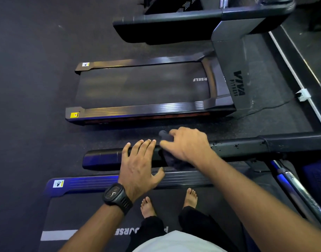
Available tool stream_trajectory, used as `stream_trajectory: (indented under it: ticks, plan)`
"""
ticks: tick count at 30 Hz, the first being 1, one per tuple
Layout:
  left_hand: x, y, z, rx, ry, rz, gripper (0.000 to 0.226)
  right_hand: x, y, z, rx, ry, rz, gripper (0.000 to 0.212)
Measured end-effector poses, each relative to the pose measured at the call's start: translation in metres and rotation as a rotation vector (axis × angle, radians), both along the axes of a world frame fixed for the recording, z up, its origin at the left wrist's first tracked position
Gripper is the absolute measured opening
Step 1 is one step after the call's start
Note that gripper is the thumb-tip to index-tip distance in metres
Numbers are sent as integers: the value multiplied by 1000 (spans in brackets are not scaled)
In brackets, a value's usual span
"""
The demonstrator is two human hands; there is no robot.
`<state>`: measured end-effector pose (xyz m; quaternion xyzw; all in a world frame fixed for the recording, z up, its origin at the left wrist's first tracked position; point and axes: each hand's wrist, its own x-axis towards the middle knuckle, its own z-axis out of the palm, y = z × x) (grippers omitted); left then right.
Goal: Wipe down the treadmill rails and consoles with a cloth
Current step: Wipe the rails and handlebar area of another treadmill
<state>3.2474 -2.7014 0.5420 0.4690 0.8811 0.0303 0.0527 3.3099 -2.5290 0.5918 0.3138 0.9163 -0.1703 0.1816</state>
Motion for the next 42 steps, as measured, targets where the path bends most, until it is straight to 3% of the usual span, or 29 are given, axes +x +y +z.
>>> stream_trajectory:
  ticks: [3, 7, 9, 14, 16, 18, 20, 23, 26, 29, 31, 34, 36, 40, 42]
  plan:
    - [9, 6, 1, -16, -16, -12, 84, -7, 20, -2, -28, -164, -131, 64]
    - [13, 8, -1, -14, -12, -1, 85, 29, -13, -1, 151, 86, 101, 63]
    - [11, 9, -1, 3, -4, 0, 84, 29, -11, -2, 107, 135, 149, 62]
    - [14, 14, -1, 0, -6, -11, 82, 3, 29, -5, -4, -132, -123, 59]
    - [16, 15, -1, 0, -9, -7, 82, 18, 21, -6, 74, -44, -87, 58]
    - [16, 16, -1, 8, -1, -3, 82, 37, 3, -2, 153, 72, 79, 63]
    - [16, 16, -2, 20, 1, -1, 81, 38, 3, -2, 103, 112, 139, 64]
    - [17, 19, -2, 16, 9, -5, 81, 12, 25, -3, -18, -61, -32, 58]
    - [21, 22, 0, 3, -7, -13, 82, 18, 29, -3, 26, -112, -141, 60]
    - [23, 23, -1, -2, -8, -4, 83, 45, 5, 2, 167, 54, 44, 57]
    - [22, 24, -2, 1, -7, 3, 83, 41, 9, 2, 88, 105, 124, 55]
    - [23, 26, -2, -6, -4, 6, 83, 11, 38, -2, -88, -113, -8, 59]
    - [25, 28, -1, -11, -8, -1, 83, 7, 51, -4, -81, -187, -109, 63]
    - [27, 30, -1, -1, -9, 4, 82, 50, 17, -1, 177, 30, 0, 61]
    - [27, 30, 0, 4, -9, 4, 82, 56, 15, 1, 175, 86, 77, 64]
